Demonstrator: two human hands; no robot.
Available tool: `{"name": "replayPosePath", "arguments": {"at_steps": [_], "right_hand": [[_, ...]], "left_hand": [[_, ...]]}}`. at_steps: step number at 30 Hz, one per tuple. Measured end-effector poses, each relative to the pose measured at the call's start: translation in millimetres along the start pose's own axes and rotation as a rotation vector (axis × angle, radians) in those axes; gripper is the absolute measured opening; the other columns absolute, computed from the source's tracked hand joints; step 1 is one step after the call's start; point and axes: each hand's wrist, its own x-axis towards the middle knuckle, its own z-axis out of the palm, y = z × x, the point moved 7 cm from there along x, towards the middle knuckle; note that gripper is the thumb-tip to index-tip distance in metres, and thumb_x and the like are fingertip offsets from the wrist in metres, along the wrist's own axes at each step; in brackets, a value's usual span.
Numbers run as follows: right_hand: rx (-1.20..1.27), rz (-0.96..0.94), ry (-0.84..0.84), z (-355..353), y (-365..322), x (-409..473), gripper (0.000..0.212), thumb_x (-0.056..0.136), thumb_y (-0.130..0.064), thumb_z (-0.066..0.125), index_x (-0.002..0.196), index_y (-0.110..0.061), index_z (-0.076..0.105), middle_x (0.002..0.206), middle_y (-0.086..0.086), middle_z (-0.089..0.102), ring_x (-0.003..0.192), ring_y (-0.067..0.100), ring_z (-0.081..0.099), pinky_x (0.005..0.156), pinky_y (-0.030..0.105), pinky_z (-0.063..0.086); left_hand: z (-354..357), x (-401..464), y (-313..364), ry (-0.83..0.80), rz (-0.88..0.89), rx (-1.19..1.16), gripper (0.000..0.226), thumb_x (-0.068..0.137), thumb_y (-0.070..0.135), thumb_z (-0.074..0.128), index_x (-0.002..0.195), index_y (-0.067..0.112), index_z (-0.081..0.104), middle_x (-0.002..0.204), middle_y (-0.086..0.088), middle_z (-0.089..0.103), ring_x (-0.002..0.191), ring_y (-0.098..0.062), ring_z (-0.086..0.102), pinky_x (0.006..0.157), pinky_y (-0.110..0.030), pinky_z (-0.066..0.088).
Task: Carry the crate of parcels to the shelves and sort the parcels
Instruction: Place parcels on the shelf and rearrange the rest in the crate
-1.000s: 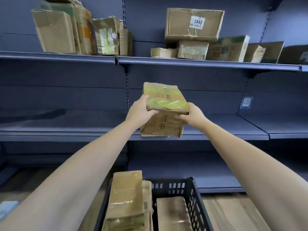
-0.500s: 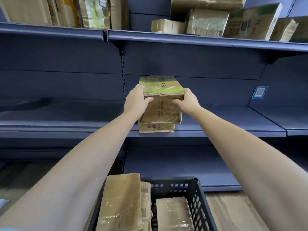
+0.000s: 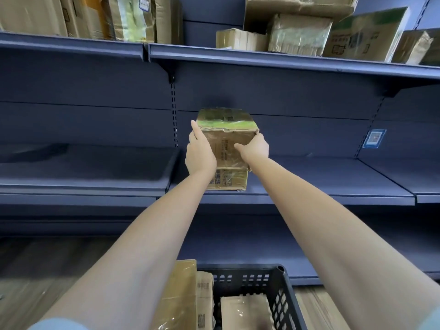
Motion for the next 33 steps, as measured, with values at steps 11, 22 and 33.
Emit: {"name": "replayPosePath", "arguments": {"at_steps": [11, 22, 33], "right_hand": [[-0.302, -0.247, -0.138, -11.6, 55.5, -83.0, 0.041, 0.098, -0.015, 0.047, 0.137, -0.003, 0.040, 0.135, 0.015, 0.052, 0.116, 0.032, 0.053, 0.088, 0.036, 0.043], [-0.437, -0.091, -0.346, -9.0, 188.6, -200.5, 0.059, 0.098, -0.022, 0.047, 0.150, -0.010, 0.022, 0.157, 0.008, 0.027, 0.144, 0.024, 0.028, 0.114, 0.036, 0.029], [-0.448, 0.077, -0.425, 15.7, 295.7, -215.1, 0.056, 0.096, -0.016, 0.048, 0.147, -0.008, 0.027, 0.150, 0.010, 0.039, 0.134, 0.027, 0.042, 0.106, 0.035, 0.037]], "left_hand": [[-10.2, -74.7, -2.1, -0.176, 0.245, 0.168, 0.062, 0.094, 0.010, 0.050, 0.149, 0.010, 0.020, 0.142, -0.010, 0.044, 0.123, -0.028, 0.047, 0.085, -0.037, 0.048], [36.7, -259.5, -61.5, -0.600, 0.186, 0.251, 0.052, 0.095, 0.021, 0.051, 0.141, 0.009, 0.032, 0.140, -0.010, 0.044, 0.124, -0.027, 0.049, 0.093, -0.037, 0.049], [121.2, -322.4, -121.4, -0.832, -0.034, 0.260, 0.042, 0.096, 0.026, 0.051, 0.132, 0.006, 0.041, 0.133, -0.013, 0.051, 0.118, -0.028, 0.054, 0.091, -0.035, 0.046]]}}
